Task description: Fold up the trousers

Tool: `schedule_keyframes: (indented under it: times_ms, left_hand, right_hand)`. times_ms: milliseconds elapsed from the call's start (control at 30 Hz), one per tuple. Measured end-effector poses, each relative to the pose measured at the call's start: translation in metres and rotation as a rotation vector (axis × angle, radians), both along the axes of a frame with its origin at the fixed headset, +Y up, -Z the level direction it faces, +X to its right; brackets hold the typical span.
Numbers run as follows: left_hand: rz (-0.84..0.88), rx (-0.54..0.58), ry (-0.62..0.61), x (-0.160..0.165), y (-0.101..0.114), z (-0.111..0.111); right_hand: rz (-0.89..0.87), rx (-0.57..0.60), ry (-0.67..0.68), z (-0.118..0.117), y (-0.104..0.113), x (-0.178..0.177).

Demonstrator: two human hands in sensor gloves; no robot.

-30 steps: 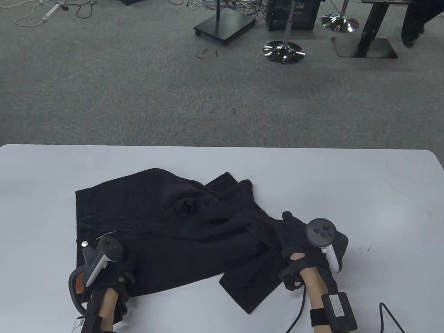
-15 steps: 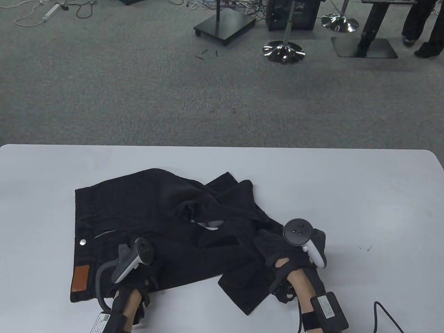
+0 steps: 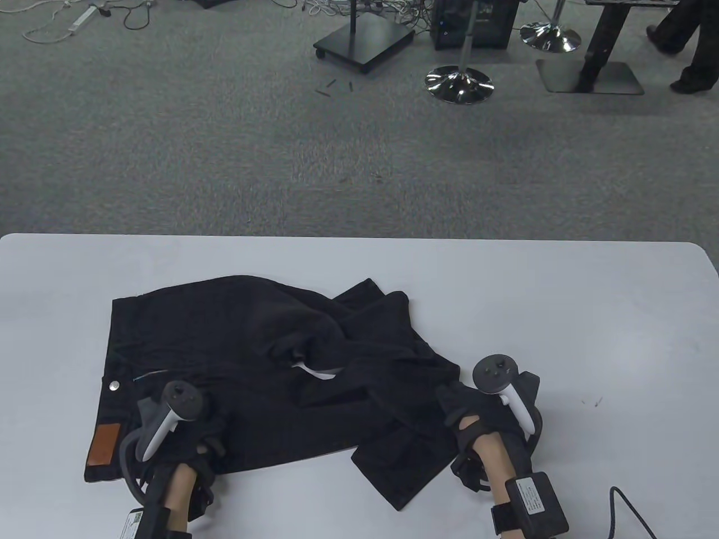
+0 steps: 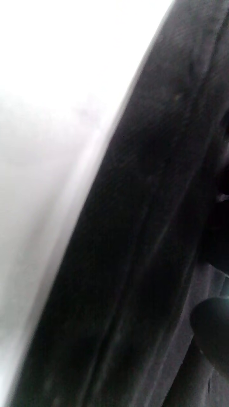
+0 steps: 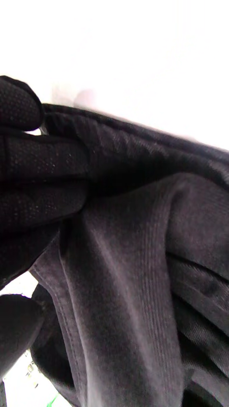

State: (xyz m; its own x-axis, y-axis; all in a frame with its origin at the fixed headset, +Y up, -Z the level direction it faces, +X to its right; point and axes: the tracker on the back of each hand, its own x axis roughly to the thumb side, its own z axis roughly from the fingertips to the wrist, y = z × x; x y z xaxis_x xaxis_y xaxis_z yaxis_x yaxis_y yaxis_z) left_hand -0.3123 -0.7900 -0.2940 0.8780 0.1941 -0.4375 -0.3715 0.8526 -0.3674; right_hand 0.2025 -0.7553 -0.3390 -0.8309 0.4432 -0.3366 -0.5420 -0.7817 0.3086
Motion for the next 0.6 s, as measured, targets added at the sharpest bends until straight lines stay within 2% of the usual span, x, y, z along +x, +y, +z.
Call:
schedule_keyframes:
  times_ms: [133,267,367,467,600]
  left_hand:
    - [0.014,0.008,0.011,-0.005,-0.001,0.001]
    - [0.031,0.024,0.056,-0.015,0.000,0.004]
    - [0.029,0.031,0.088,-0.021,0.001,0.005]
    - [0.021,0.031,0.095,-0.023,0.001,0.006]
    - [-0.009,0.032,0.082,-0.013,0.006,0.005]
  right_hand:
    - [0.028,-0.032,-0.051,0.000,0.002,0.014]
    - [0.124,-0.062,-0.175,0.000,0.001,0.043]
    - [0.225,-0.025,-0.300,-0.001,-0.004,0.068]
    - [0.277,-0.108,-0.376,0.002,-0.011,0.087]
    - [0.329,-0.121,-0.342,0.003,-0.012,0.080]
